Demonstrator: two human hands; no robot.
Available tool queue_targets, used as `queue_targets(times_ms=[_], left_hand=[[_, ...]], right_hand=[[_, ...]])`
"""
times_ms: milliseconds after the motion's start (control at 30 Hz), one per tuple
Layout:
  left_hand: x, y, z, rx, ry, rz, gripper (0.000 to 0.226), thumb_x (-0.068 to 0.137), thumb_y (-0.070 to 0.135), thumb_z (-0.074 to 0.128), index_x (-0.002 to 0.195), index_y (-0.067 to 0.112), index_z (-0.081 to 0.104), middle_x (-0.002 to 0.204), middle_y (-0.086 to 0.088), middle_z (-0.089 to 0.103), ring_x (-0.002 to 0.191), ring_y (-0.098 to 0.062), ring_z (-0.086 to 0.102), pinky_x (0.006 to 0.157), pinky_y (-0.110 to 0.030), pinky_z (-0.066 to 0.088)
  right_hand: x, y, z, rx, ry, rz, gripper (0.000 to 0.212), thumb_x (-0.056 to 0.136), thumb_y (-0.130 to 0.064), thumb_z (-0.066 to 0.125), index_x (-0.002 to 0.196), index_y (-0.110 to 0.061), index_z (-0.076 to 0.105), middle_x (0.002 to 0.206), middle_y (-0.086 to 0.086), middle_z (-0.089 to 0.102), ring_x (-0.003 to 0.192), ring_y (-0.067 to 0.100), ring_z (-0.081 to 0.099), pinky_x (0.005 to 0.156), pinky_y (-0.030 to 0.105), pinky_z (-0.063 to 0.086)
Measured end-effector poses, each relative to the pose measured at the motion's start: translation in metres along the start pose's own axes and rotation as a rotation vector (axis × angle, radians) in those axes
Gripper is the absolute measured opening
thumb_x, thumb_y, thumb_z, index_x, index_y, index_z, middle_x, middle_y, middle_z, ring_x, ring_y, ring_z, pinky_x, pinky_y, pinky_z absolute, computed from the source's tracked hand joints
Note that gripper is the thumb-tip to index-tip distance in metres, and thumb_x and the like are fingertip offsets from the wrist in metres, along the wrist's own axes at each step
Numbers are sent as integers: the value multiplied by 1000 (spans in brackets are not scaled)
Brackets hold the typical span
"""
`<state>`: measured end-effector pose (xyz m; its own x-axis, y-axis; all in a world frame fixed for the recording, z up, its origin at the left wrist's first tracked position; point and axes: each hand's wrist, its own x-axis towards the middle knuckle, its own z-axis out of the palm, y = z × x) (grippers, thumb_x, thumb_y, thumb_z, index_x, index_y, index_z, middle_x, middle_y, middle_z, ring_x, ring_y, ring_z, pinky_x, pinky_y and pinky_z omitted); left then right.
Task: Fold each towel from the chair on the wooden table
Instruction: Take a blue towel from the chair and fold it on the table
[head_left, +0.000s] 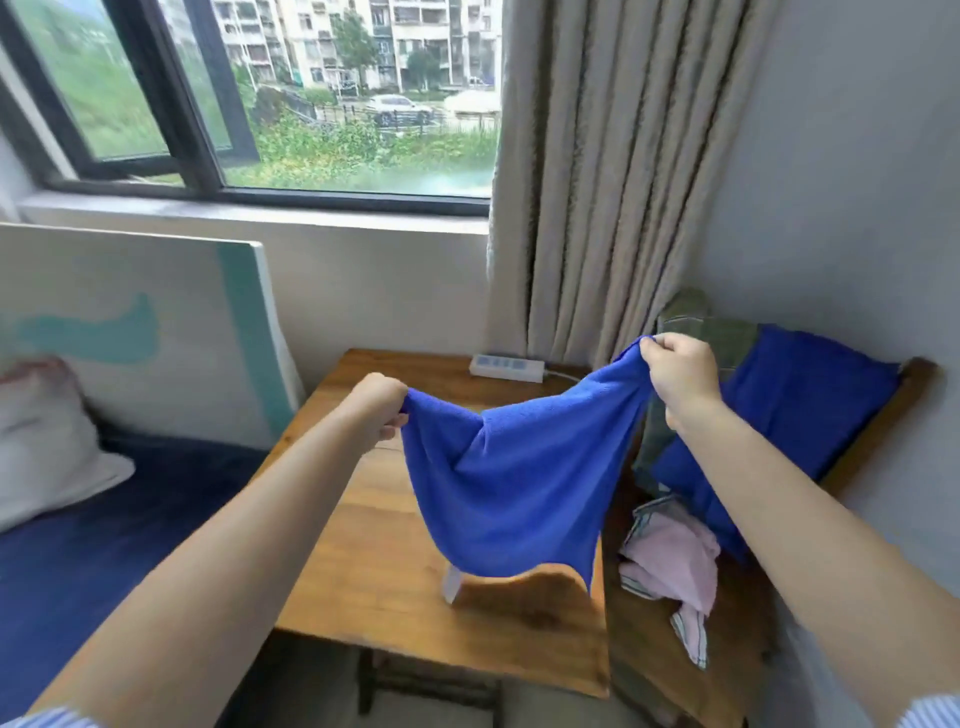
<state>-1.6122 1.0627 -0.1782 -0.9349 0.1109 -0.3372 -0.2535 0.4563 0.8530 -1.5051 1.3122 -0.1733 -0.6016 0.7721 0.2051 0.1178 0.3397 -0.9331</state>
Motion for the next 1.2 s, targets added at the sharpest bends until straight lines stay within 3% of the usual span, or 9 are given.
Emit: queue_targets(times_ms=[100,233,300,400,600,700,767,933,1200], left_hand=[[1,-44,-33,22,-9,-140,30,92,2,42,63,10,38,64,-7,38,47,-15,45,38,-16,39],[4,-93,-68,80,4,-312,26,90,8,54,65,8,48,68,-4,44,58,-13,43,52,-20,32],[13,-105,-79,27,49,-330,31,92,7,48,62,10,52,67,-3,46,57,-11,42,51,-18,29],[37,-112,-92,-158,162,-328,33,89,2,37,61,14,51,62,-1,44,51,-11,35,46,-18,26],[118,-82,-104,-664,329,-253,28,93,10,35,69,19,46,72,0,49,60,-11,49,51,-20,35],[161,-45,-96,-868,330,-204,29,94,5,31,69,11,44,69,-4,46,60,-15,48,65,-22,46],[190,-15,-94,-964,345,-158,27,92,4,34,67,9,42,66,-5,43,57,-16,47,71,-24,50],[238,33,-95,-910,327,49,37,88,2,53,58,12,37,30,10,47,28,-2,48,34,-9,39],[297,3,-110,-446,345,108,35,80,0,49,53,15,33,57,-4,40,50,-16,44,51,-21,37]], right_hand=[[-14,12,40,-83,-107,33,24,87,-4,44,69,8,54,63,13,34,68,23,29,48,29,19],[-22,24,88,-143,-230,90,22,86,-6,41,73,-1,58,56,11,31,54,21,29,38,17,23],[-18,31,107,-109,-268,143,24,87,-5,39,72,0,59,66,11,40,64,22,36,52,21,34],[0,44,130,0,-241,320,32,88,-3,38,60,-13,48,86,11,46,80,23,43,64,33,40],[62,50,172,196,-96,638,23,89,-4,35,84,-14,55,95,8,51,66,20,48,60,28,40],[95,35,197,50,-128,525,26,91,-4,36,79,-13,57,81,7,51,74,21,44,60,27,35],[124,15,214,-150,-147,306,28,93,-6,35,93,-1,62,94,19,60,85,27,50,68,29,39],[165,-36,240,-307,-64,-105,32,96,-11,31,109,2,57,113,28,58,103,38,52,74,31,29],[146,-18,280,-335,-155,-27,32,95,-9,31,106,5,57,112,25,60,104,35,52,74,28,30]])
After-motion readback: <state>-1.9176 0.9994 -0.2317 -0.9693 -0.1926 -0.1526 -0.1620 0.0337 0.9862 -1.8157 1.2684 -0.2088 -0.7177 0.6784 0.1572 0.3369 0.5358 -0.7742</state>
